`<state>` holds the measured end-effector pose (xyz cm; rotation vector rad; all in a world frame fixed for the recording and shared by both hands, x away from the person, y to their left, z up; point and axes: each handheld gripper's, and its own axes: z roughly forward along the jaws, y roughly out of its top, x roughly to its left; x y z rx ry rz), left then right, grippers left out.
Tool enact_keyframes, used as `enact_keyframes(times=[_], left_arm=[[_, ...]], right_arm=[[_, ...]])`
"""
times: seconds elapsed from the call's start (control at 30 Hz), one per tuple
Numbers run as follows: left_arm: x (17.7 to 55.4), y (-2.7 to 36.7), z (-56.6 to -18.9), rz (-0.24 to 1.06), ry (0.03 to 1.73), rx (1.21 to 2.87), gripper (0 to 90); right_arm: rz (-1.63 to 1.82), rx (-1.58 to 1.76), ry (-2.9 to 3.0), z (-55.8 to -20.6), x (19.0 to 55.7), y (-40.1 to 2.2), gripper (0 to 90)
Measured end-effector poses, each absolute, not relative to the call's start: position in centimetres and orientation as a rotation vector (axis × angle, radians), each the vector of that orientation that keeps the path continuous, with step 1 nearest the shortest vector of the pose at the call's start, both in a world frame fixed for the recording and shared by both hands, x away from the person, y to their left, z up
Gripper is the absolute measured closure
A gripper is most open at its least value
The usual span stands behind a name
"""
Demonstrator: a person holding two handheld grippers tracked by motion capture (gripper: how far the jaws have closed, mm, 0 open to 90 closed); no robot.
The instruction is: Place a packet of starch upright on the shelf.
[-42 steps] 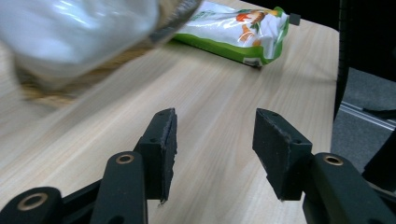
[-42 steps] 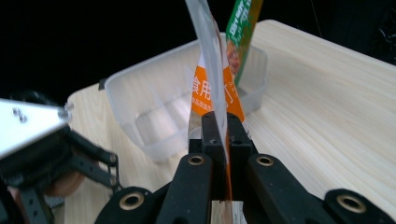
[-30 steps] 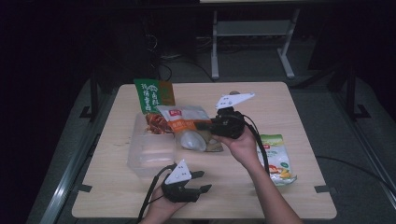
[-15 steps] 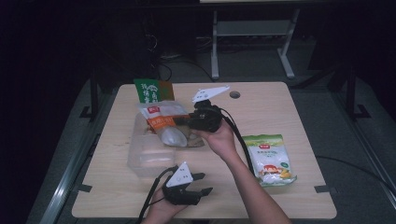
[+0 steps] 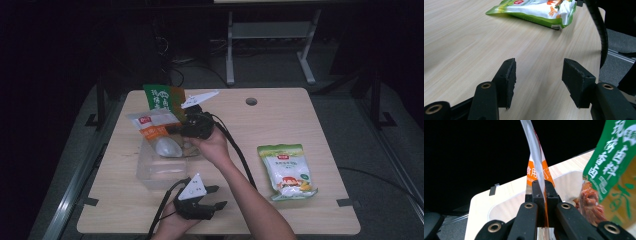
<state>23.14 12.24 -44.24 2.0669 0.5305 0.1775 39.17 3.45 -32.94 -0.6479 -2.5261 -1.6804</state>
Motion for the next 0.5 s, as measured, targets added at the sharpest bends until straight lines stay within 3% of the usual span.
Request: enact_keyframes(times=[0.5], left_arm=[[23.3, 12.5, -44.2, 0.176, 0.549, 2.052, 42.6]], right_arm=[[-1.598, -0.61, -2.491, -35.8, 41.5, 7.5, 89.7]])
